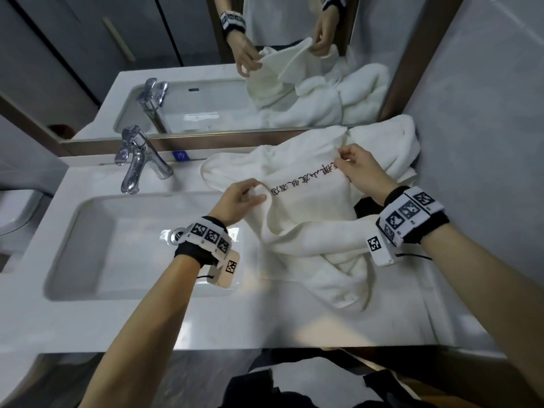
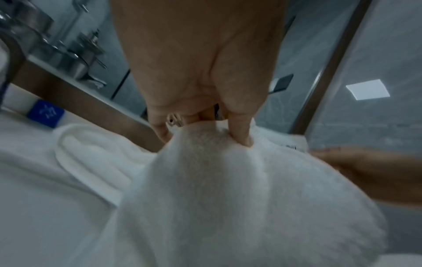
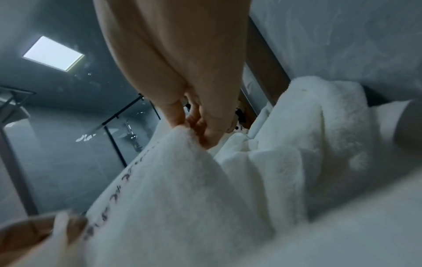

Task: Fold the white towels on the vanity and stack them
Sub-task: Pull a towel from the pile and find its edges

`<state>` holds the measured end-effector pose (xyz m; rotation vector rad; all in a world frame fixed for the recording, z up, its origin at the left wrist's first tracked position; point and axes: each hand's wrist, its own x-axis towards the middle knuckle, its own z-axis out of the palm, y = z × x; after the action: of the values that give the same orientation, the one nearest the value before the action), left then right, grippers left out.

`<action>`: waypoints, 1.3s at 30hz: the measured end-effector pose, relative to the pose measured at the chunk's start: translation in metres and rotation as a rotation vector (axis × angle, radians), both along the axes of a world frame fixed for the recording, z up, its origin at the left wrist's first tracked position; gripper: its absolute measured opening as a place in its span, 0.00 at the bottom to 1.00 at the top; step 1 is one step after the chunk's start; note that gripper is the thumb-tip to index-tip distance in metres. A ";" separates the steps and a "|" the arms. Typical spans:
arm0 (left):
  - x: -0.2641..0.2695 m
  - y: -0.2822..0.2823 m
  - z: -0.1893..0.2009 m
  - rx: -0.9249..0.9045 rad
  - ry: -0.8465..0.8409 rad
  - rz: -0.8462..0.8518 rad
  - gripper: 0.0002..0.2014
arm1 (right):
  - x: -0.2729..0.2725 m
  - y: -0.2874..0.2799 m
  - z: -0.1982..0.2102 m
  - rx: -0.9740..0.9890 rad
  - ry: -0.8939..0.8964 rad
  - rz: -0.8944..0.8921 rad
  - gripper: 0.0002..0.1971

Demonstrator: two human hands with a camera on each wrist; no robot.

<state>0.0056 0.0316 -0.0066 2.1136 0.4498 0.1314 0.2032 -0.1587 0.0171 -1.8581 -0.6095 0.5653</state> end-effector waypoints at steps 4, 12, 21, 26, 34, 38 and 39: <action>-0.010 0.015 0.018 0.049 -0.050 -0.013 0.02 | -0.006 0.006 -0.003 -0.001 -0.089 0.039 0.15; -0.033 0.043 0.028 0.135 -0.085 -0.006 0.07 | -0.004 0.012 0.007 -0.613 -0.515 0.701 0.10; -0.051 0.067 0.023 0.142 -0.077 0.244 0.04 | 0.023 0.012 0.019 -0.469 -0.573 0.638 0.10; -0.043 0.070 0.017 0.249 -0.049 0.348 0.04 | 0.029 0.009 0.001 -0.627 -0.656 0.682 0.12; -0.027 0.062 0.017 0.131 -0.119 0.333 0.08 | 0.029 0.005 0.014 -0.198 -0.466 0.266 0.06; 0.003 0.042 0.026 0.163 -0.138 0.181 0.07 | 0.036 0.011 0.046 0.040 -0.414 0.110 0.08; 0.012 0.034 0.029 0.144 -0.150 0.149 0.07 | 0.039 0.011 0.051 0.048 -0.416 0.084 0.08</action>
<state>0.0181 0.0656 0.0220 2.1905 0.5202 0.4170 0.2421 -0.1480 0.0679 -1.9242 -0.9689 0.2115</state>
